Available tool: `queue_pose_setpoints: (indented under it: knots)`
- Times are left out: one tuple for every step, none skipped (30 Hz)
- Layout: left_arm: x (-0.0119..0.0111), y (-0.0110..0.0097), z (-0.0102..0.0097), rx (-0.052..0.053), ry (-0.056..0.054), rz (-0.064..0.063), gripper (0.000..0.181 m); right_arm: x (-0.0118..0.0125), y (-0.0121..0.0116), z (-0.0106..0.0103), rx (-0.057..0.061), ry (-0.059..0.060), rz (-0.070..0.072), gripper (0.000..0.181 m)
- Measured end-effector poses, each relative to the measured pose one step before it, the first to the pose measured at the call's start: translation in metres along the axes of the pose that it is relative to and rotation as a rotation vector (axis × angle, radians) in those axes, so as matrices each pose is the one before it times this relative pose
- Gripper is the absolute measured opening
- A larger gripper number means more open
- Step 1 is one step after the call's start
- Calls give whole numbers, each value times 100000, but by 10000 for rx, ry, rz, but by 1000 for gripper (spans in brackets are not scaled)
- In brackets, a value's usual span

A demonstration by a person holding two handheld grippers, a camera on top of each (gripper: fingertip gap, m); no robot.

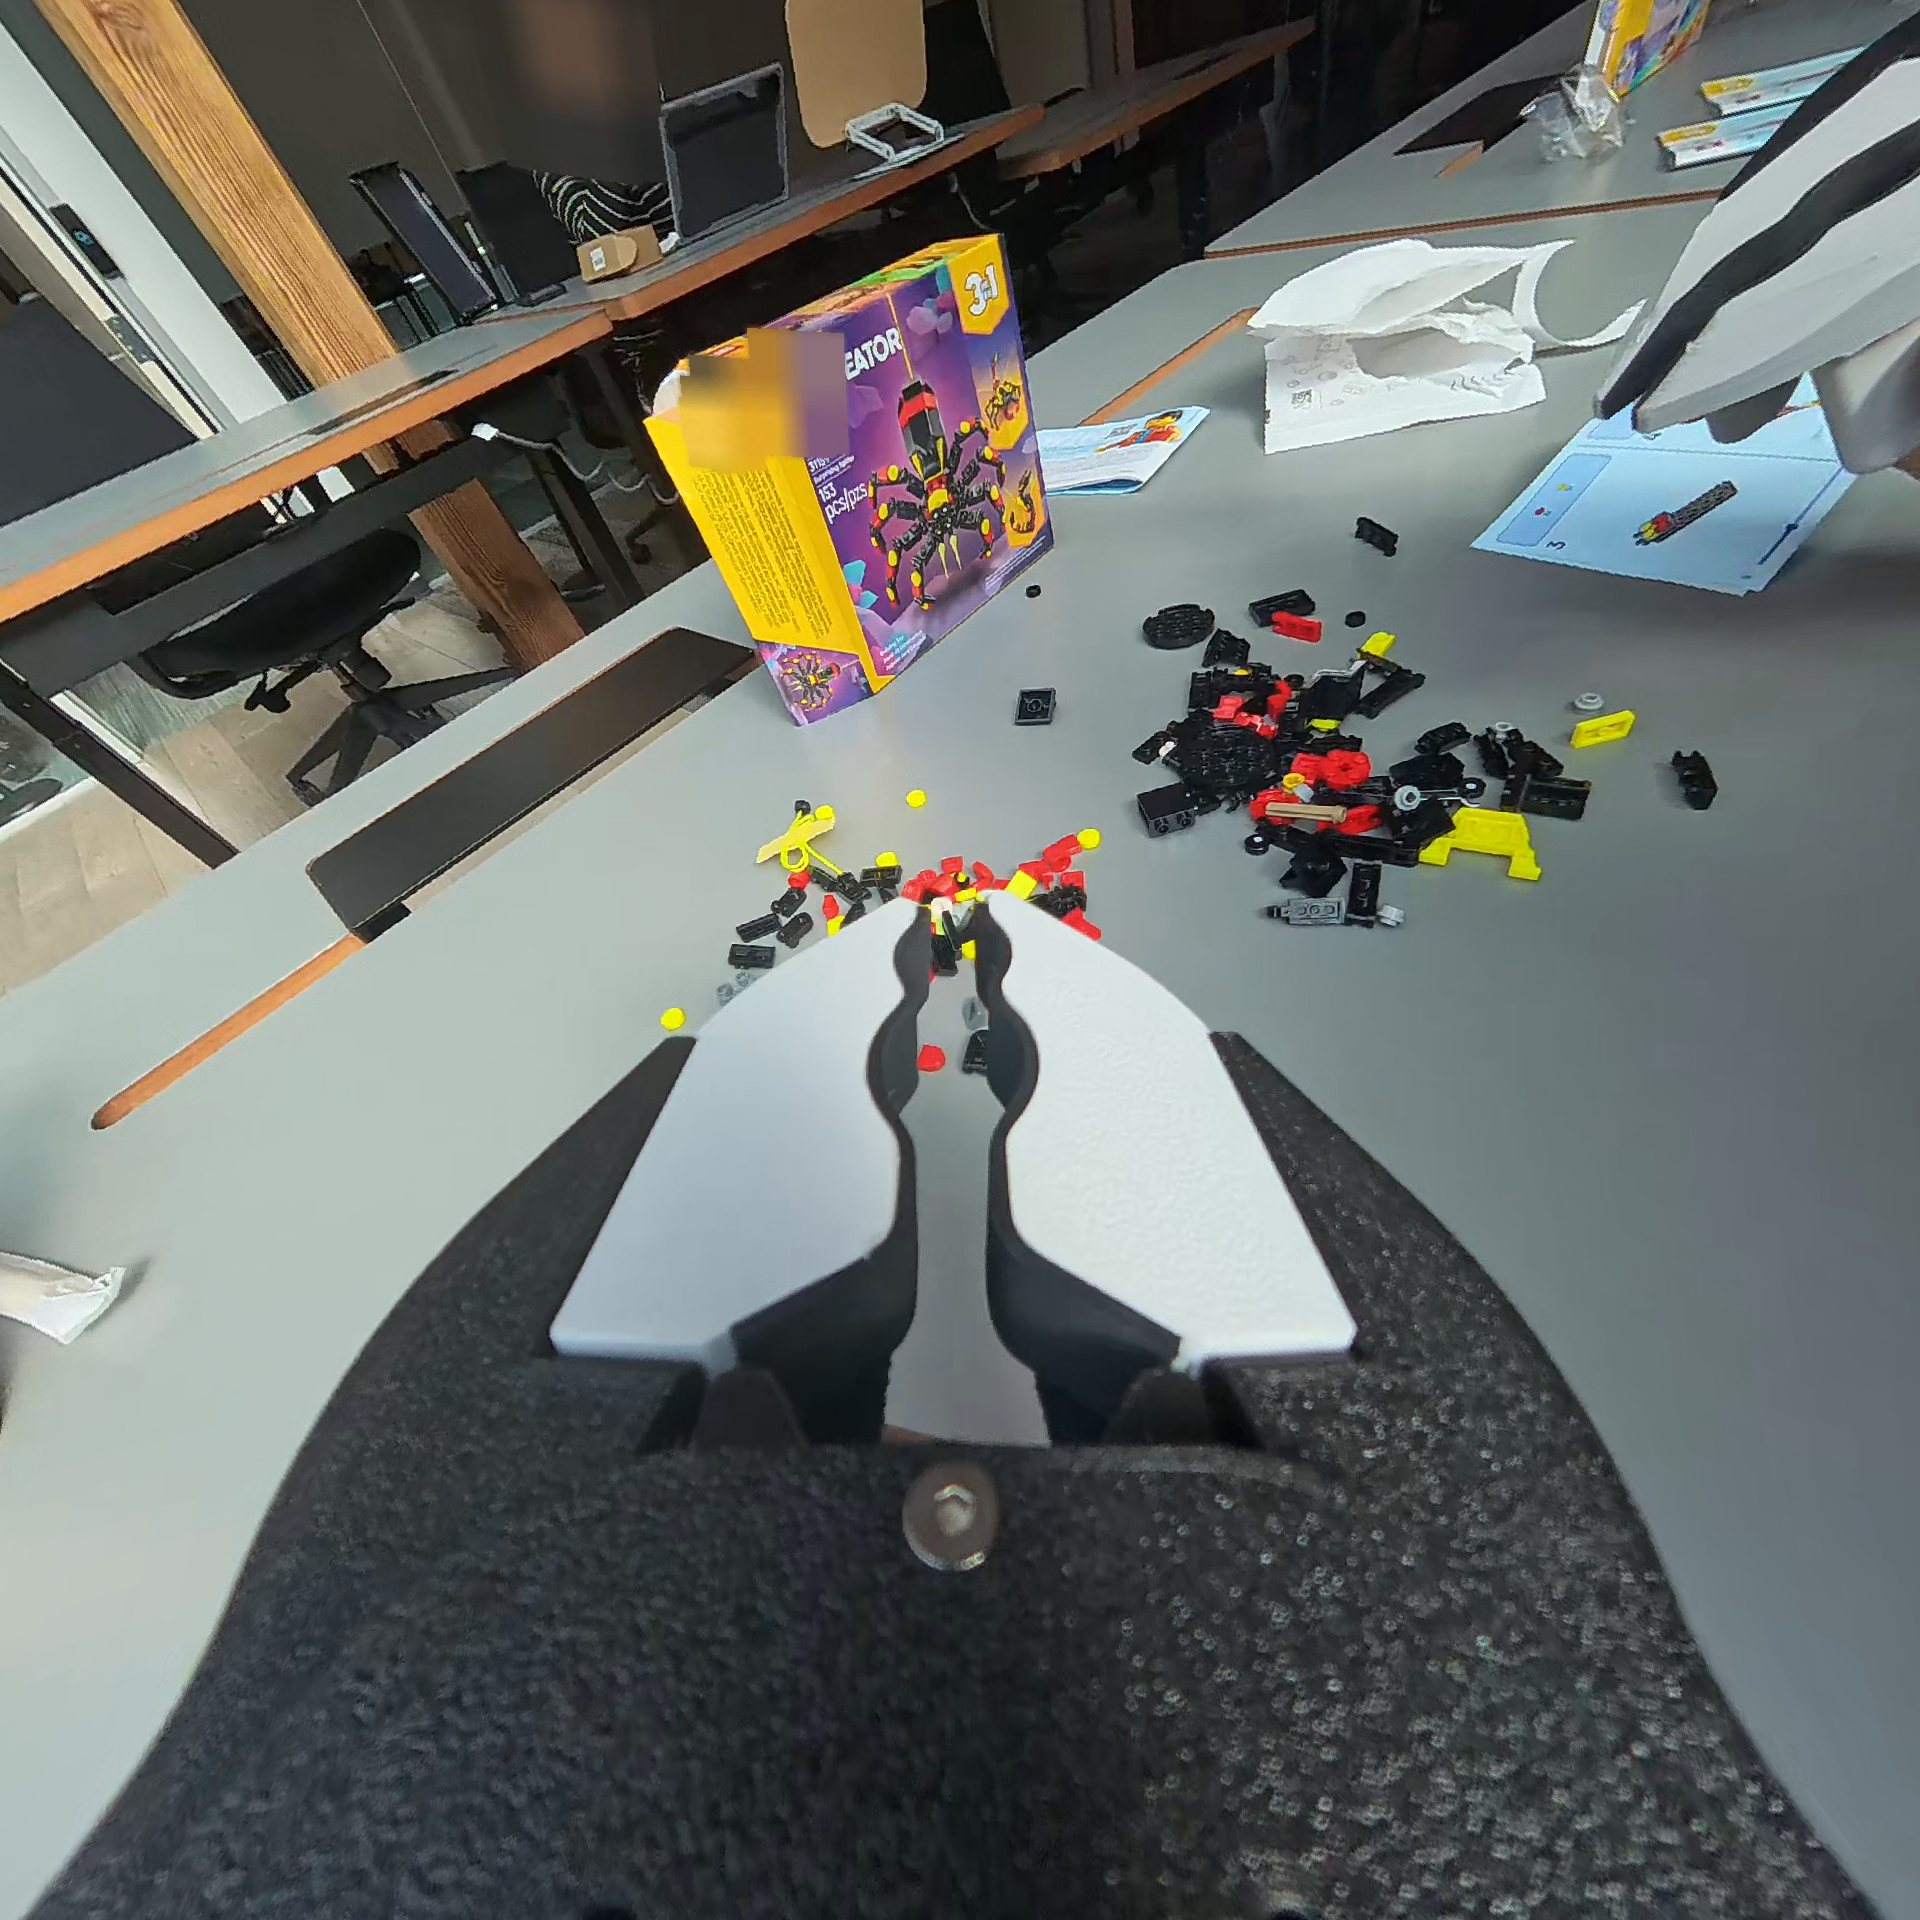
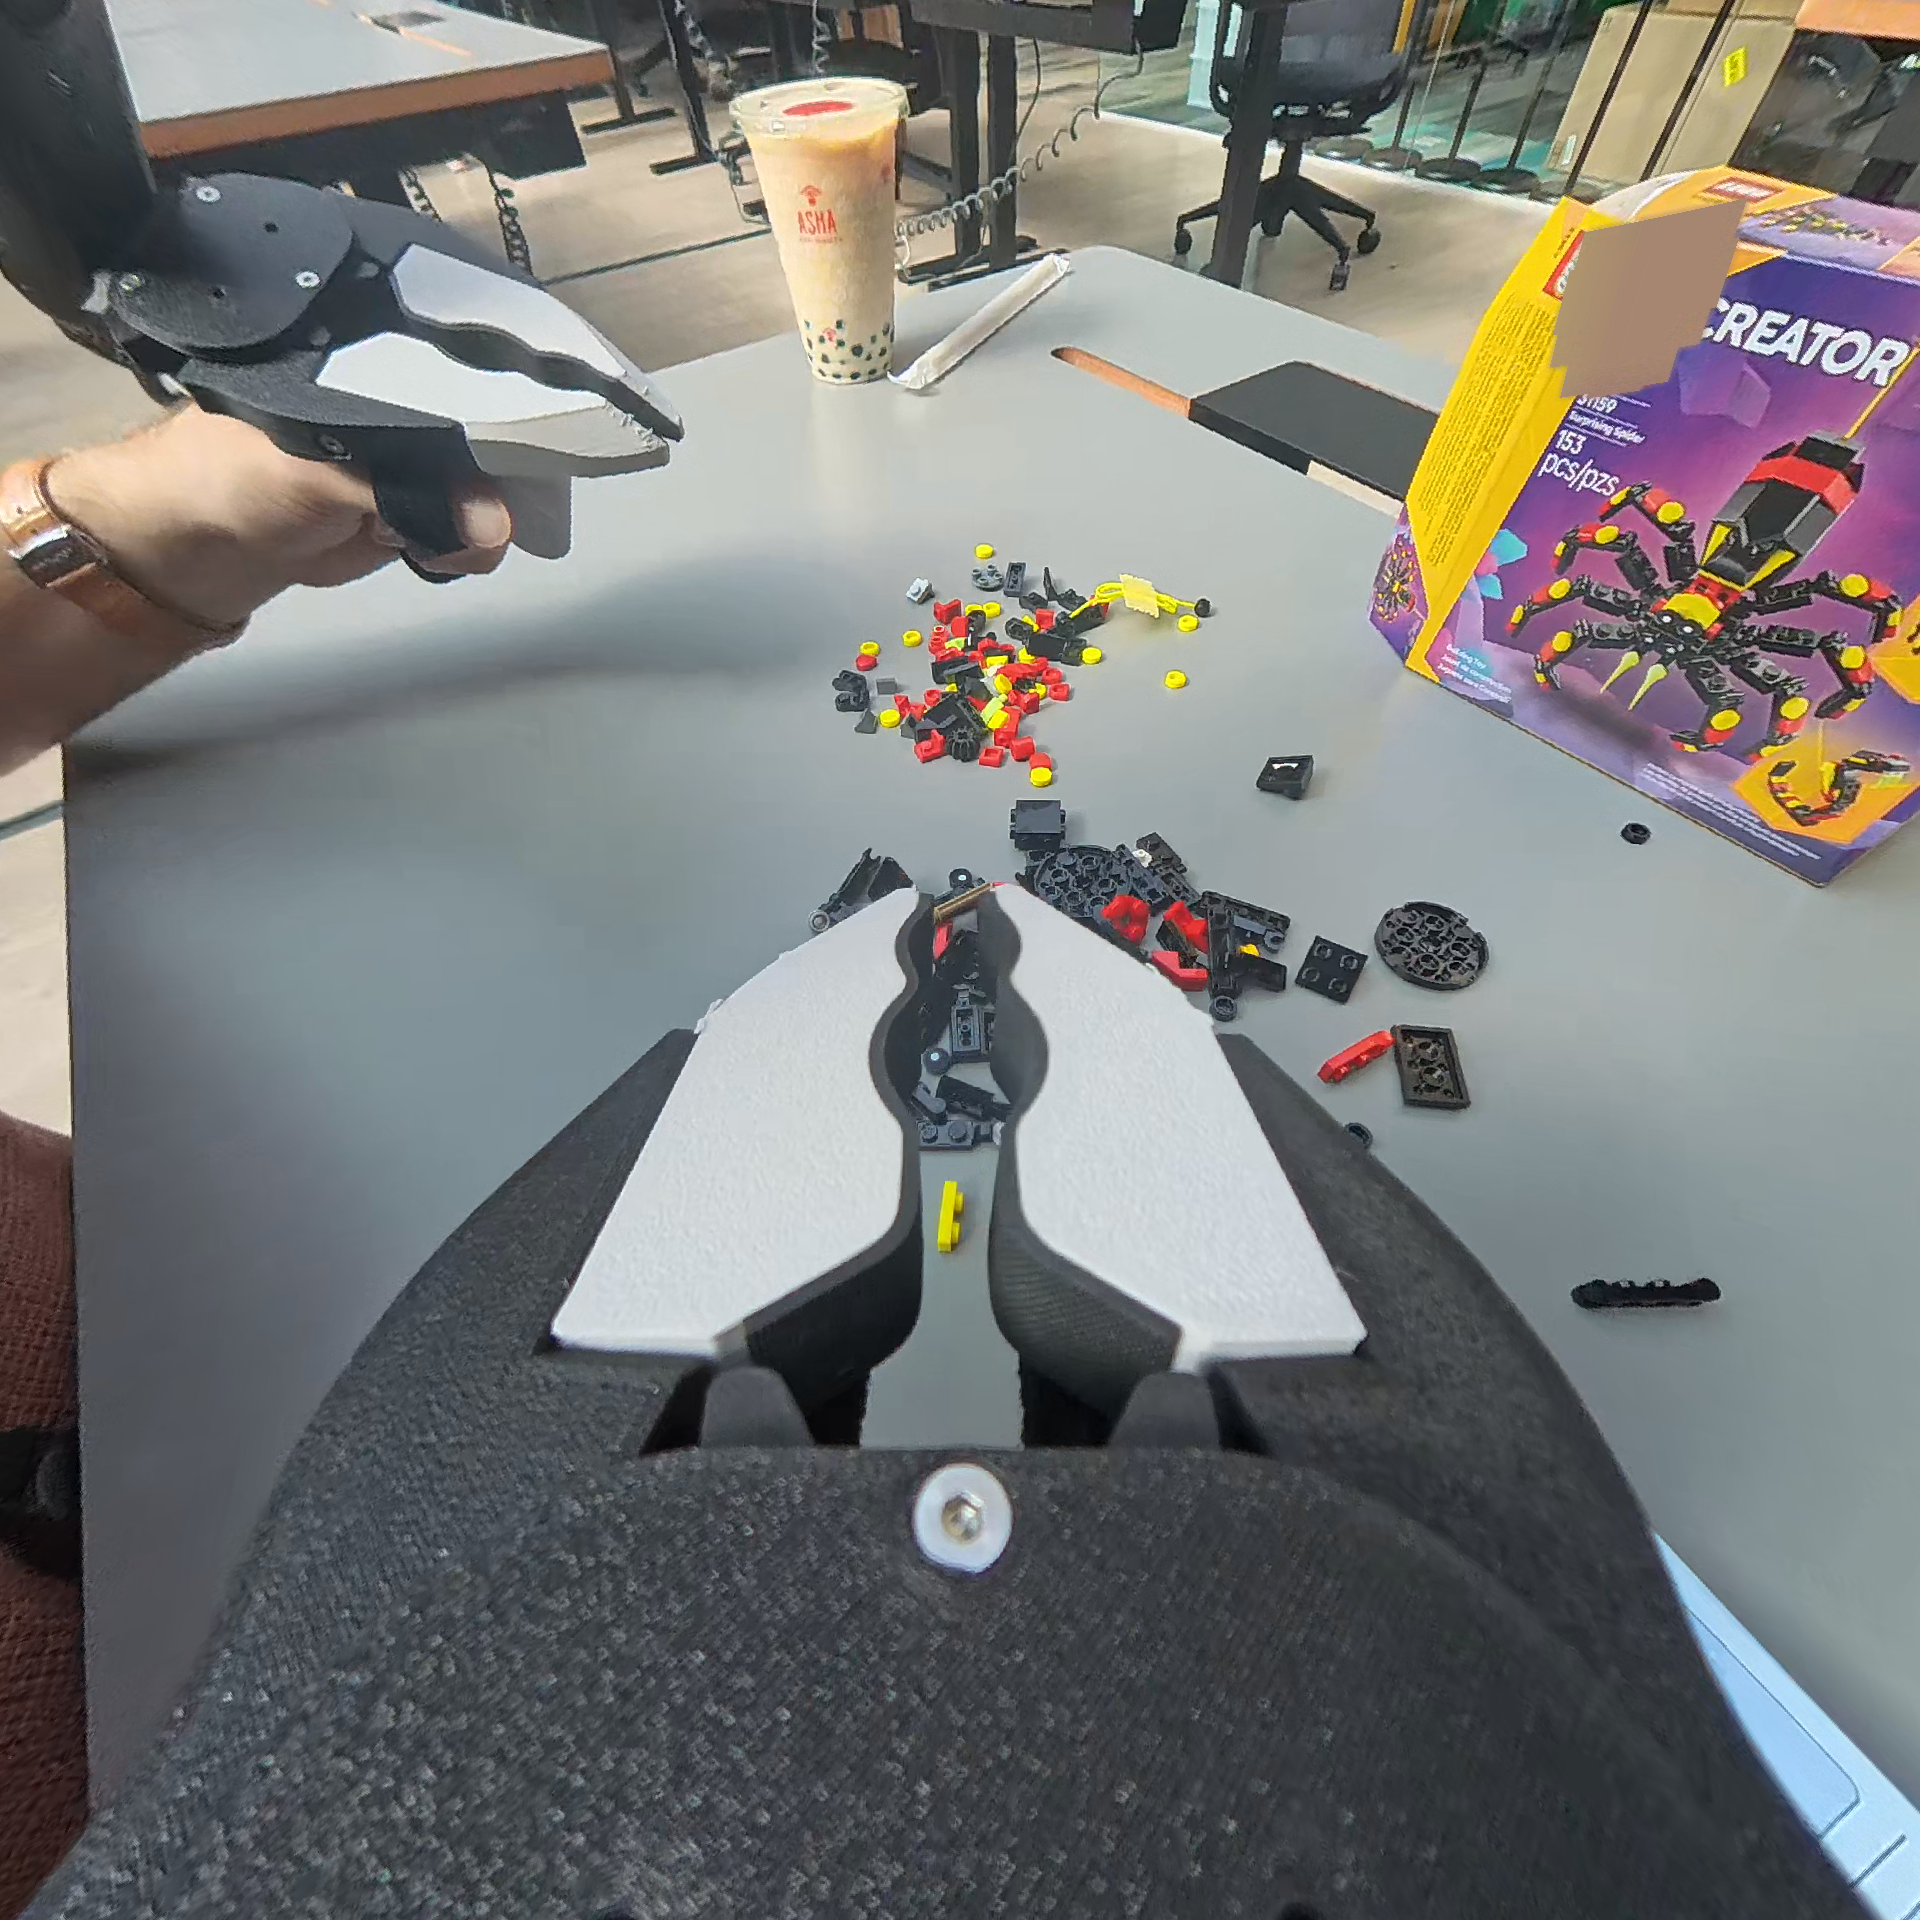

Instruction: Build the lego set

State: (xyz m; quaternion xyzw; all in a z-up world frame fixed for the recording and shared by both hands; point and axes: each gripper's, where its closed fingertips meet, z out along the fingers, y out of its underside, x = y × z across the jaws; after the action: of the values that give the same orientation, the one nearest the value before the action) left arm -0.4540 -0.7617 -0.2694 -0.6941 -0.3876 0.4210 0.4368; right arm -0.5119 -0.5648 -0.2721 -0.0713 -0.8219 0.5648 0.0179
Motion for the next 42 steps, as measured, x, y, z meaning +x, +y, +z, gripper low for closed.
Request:
queue_pose_setpoints:
  knots:
    - [-373, 193, 83, -121, 55, 55, 9, 168, -6, 241, -41, 11, 2, 9]
    - [-449, 268, 127, -179, -19, 111, 11, 118, -20, 259, -33, 6, -23, 10]
    - [-421, 283, 182, -188, -20, 170, 12, 46, -47, 248, -11, -20, -22, 11]
    - [-350, 286, 224, -191, 20, 178, 13, 35, -52, 245, 17, -18, -22, 11]
    - [-312, 246, 269, -172, 43, 129, 14, 28, -11, 240, 1, -11, -12, 11]
    - [-280, 149, 311, -108, 80, 112, 16, 36, 40, 224, -12, -8, 2, 12]
    - [-323, 63, 386, -43, 78, 121, 16, 27, 58, 194, 3, -4, 5, 12]
    - [-422, 84, 482, -29, 55, 104, 15, 26, 79, 164, 15, -6, 14, 12]
    - [-417, 185, 571, -114, 99, 65, 12, 19, 109, 142, 4, -15, 25, 12]
    - [-402, 205, 621, -141, 132, 54, 7, 23, 123, 98, 7, -16, 27, 12]
    - [-382, 147, 658, -109, 152, 50, 2, 26, 118, 62, 16, -11, 27, 12]
    - [-406, 166, 706, -120, 151, 43, 0, 79, 133, 42, 16, 11, 55, 12]
    - [-324, 247, 735, -174, 231, 64, 0, 23, 119, 33, 21, -30, 74, 12]
    - [-280, 287, 733, -210, 272, 84, 2, 48, 131, 28, 19, -25, 80, 12]
    - [-434, 210, 690, -146, 177, 99, 5, 76, 148, 33, 10, -5, 79, 12]
    - [-510, 141, 652, -90, 123, 119, 9, 70, 151, 47, 11, -8, 84, 12]
    - [-402, 143, 613, -59, 210, 131, 15, 35, 156, 40, -12, -25, 82, 13]
    - [-383, 203, 590, -66, 228, 95, 18, 18, 152, 29, -41, -17, 56, 13]
    - [-490, 280, 550, -111, 164, 31, 21, 17, 59, -5, -12, 18, -10, 13]
    - [-475, 277, 461, -133, 159, 60, 23, 57, 25, -21, -1, 52, -48, 13]
    - [-381, 179, 327, -94, 184, 150, 23, 106, 61, -1, -27, 72, -29, 13]
    - [-326, 29, 180, -20, 178, 165, 22, 120, 94, -8, -40, 68, 5, 14]
    - [-255, -53, 92, 5, 198, 90, 22, 95, 79, -19, -24, 36, 28, 14]
    - [-147, -109, 34, 10, 231, -6, 22, 127, 25, -26, 18, 49, 56, 14]
    - [-114, -92, 8, -1, 201, 4, 21, 127, 34, -15, 14, 45, 63, 14]
    - [-202, -93, -9, -6, 75, 58, 21, 158, 6, -24, 25, 66, 44, 14]
    - [-195, -14, 4, -49, 25, 88, 20, 236, -47, -63, 40, 127, 20, 14]
    - [-86, 153, -31, -154, 28, 101, 20, 271, -167, -122, 99, 169, -13, 14]
    - [-84, 173, -80, -146, -63, 127, 21, 309, -234, -164, 146, 190, -6, 14]
    - [-38, 109, -118, -57, -101, 110, 21, 411, -270, -181, 179, 250, 26, 14]
    - [236, 100, -142, -10, 67, 67, 21, 456, -296, -204, 196, 266, 29, 14]
    - [423, 61, -108, 23, 203, 7, 21, 412, -275, -199, 190, 227, 19, 13]
    - [381, -22, -113, 68, 191, 11, 21, 454, -273, -195, 201, 262, 28, 14]
    - [299, -154, -95, 133, 141, 4, 22, 524, -353, -210, 274, 329, -4, 14]
    - [311, -275, -63, 177, 175, -33, 22, 530, -351, -213, 283, 338, -44, 14]
    - [385, -328, -20, 190, 242, -46, 22, 456, -215, -126, 193, 282, -6, 14]
    - [393, -297, 25, 162, 244, -13, 22, 281, -91, -63, 106, 167, 46, 15]
    - [247, -236, 56, 116, 136, 23, 22, 175, -94, -35, 94, 107, 67, 16]
    - [134, -159, 81, 64, 66, 41, 22, 114, -151, -41, 127, 81, 29, 17]
    - [160, -84, 83, 16, 86, 34, 23, 49, -84, -31, 60, 42, -6, 18]
    - [145, -57, 71, -2, 83, 30, 23, 6, 84, 39, -52, -3, 0, 20]
    - [85, -80, 40, 10, 39, 29, 23, -52, 158, 90, -98, -41, 23, 24]
